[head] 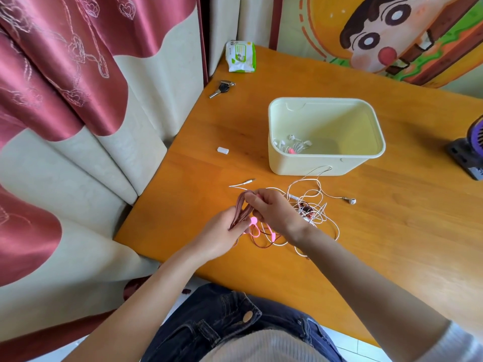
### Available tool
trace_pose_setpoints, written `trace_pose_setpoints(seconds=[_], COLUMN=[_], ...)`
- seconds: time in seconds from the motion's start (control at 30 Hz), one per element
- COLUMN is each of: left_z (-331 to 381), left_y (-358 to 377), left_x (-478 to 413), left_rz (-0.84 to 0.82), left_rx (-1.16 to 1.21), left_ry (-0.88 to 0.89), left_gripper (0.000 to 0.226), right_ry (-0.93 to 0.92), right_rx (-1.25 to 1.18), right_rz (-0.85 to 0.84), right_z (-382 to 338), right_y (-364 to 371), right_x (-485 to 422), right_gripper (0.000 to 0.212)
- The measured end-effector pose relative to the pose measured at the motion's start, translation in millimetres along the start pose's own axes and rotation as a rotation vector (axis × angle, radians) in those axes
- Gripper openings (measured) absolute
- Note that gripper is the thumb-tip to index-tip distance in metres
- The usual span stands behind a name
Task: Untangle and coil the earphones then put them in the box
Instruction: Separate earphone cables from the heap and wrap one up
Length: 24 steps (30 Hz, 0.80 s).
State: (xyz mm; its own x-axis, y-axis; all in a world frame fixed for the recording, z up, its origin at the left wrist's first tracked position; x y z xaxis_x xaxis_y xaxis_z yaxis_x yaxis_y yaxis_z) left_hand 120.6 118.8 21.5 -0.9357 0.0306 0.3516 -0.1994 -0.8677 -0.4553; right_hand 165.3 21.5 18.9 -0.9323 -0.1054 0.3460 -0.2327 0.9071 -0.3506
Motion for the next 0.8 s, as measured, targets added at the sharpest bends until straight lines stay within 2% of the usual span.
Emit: trace_pose_setpoints(seconds=[0.1,0.37,0.43,0.53,0.6,0.7,0.8], left_z=[-7.4,-7.4,-9.6,-25.2,-36.1,-41.3,-44.3], left_y=[0.6,-0.2,0.3,-1.2,0.4,5.4,3.4], left_x=[4.2,15.7,14.1,8.8,10.3,12.1,3.3], left_rz=[-0.093,-0.216,-0.202,-0.109,-0.083,-0.094,-0.039], left_rx=[0.037,0.200,0.159,-0.016,-0.109,-0.249,-0.242], left_ry=[-0.033,-0.134,-0.135,-0.146,-0.171,-0.154,-0.198], left_gripper=[0.016,0.021,0.021,0.027,0.025,0.027,0.027], right_ry=[-0.004,-0.018,-0.022,-0.040,-0.027,-0.025,-0.156], right_rx=[0.037,0.004,0.026,0.106,0.156,0.254,0.270], right_rz=[-0.007,-0.058,-0.072,-0.181,-0.229,-0.138,-0.004], right_z=[2.0,-3.3,-2.8,-1.8,0.9,2.2,-14.0], right_y=[0.2,8.1,10.1,8.6,-0.1,-19.8,-34.4], right_x=[0.3,4.8,4.0,5.1,2.7,-8.8,-15.2], right_gripper=[0.037,0.019,0.017,0.017,0.024,0.031,0.028])
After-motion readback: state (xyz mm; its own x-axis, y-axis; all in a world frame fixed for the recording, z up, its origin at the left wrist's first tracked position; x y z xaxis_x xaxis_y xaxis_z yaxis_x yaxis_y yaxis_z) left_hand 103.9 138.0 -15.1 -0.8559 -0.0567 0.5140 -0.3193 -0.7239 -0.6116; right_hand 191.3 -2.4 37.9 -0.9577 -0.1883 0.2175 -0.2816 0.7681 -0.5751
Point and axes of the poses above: each hand's wrist, its own x-axis away from the middle knuckle, its own y-axis out of the palm, z = x × y, the point moved 8 cm from there along -x, towards the middle knuckle, and after that the axes turned 13 degrees about z, right-handed, at the moved point
